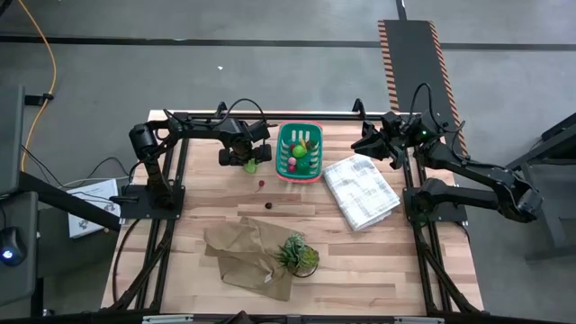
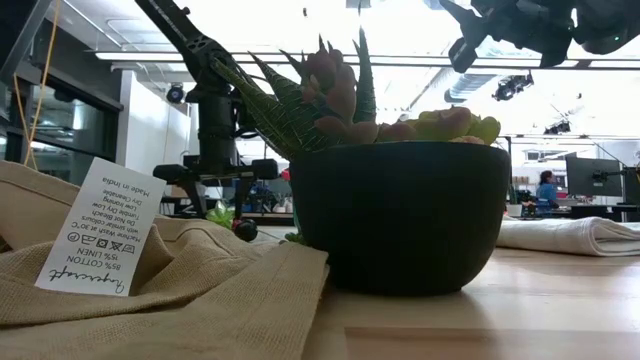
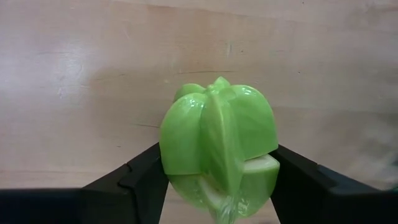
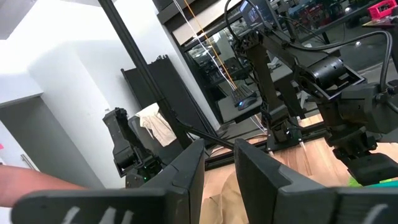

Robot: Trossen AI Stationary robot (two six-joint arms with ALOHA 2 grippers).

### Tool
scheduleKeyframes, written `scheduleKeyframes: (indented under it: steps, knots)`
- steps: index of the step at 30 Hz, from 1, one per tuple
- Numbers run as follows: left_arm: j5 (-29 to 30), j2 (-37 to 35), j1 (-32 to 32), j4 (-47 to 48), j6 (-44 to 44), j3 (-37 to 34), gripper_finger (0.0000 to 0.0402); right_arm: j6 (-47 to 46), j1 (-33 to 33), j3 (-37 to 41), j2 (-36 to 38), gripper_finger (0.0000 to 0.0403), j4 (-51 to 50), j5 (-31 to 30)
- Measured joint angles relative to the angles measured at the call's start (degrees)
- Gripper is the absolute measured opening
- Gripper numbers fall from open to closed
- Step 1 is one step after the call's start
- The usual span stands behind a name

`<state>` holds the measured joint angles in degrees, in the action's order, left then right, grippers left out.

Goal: Pick and placing Produce into tupperware
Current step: Put the green starfruit into the green basket

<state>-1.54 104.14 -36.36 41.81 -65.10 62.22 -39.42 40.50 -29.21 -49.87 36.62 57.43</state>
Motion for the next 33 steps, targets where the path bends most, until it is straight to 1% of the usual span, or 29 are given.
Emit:
scheduleKeyframes:
  steps: [5,14,22,33]
  knots:
    - [-0.2,0.0,0.0,0.0,0.0,0.0,0.0219,0.0,0.0,0.0,0.0,0.0079,0.0,0.0]
    - [-0.4,0.0,0.0,0.0,0.1,0.0,0.0232,0.0,0.0,0.0,0.0,0.0079,0.0,0.0]
    - [-0.4,0.0,0.0,0.0,0.1,0.0,0.022,0.0,0.0,0.0,0.0,0.0079,0.0,0.0]
    - [-0.4,0.0,0.0,0.0,0.1,0.0,0.0224,-0.2,0.0,0.0,0.0,0.0079,0.0,0.0]
